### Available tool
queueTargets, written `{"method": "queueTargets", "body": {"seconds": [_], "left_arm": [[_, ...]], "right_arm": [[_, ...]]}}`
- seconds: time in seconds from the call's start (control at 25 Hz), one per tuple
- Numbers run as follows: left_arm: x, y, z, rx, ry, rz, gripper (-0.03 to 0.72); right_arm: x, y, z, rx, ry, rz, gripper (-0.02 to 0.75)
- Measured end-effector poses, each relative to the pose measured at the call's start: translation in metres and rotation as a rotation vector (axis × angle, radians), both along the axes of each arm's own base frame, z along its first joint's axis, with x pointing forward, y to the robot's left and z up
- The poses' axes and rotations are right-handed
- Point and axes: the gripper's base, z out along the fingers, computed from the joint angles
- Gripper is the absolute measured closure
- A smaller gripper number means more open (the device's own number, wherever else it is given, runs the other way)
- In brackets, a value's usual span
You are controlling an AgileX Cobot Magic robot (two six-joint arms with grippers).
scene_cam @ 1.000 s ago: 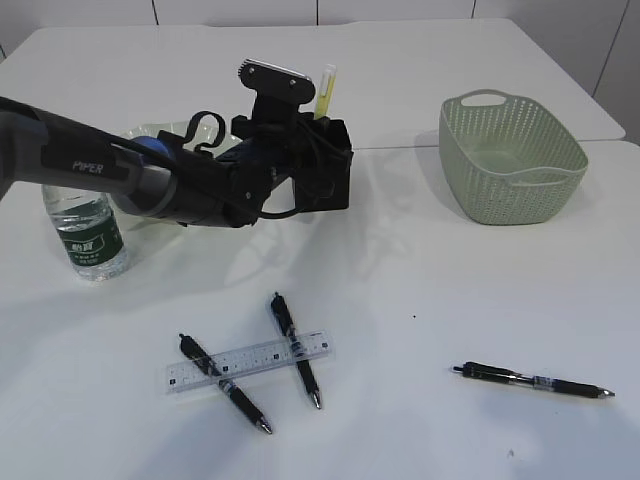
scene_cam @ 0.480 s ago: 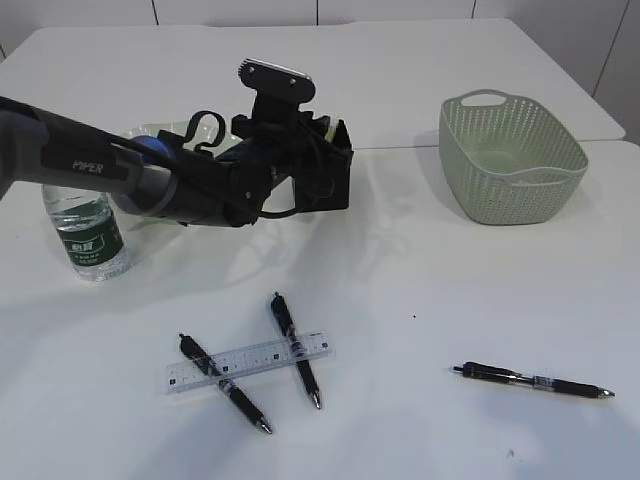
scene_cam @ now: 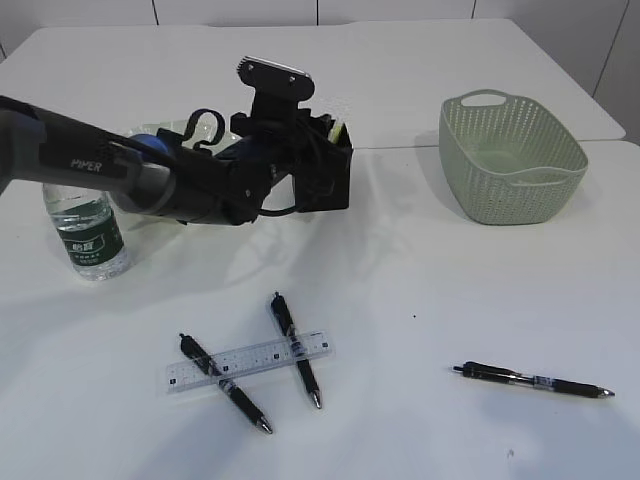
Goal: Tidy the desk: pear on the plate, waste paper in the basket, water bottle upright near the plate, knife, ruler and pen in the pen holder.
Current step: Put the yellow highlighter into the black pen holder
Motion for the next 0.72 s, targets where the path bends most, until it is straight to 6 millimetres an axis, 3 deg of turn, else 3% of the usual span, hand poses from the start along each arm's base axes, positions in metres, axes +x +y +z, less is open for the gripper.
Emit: {"method": "queueTargets", "body": {"seconds": [0.28, 0.48, 0.72], "left_arm": [[0.002, 0.007, 0.024, -0.015, 0.003, 0.007, 0.468], [0.002, 0.014, 0.028, 0.012, 0.11, -0.006, 0.468], [-0.003, 0.018, 0.059, 0.019, 0.134, -0.032, 0.467]], "right_arm": [[0.0, 0.0, 0.0, -0.001, -0.002, 0.001, 0.477], [0.0, 0.0, 0.0, -0.002, -0.002, 0.0, 0.477], [0.0, 0.0, 0.0, -0.002, -0.001, 0.0, 0.477]]}}
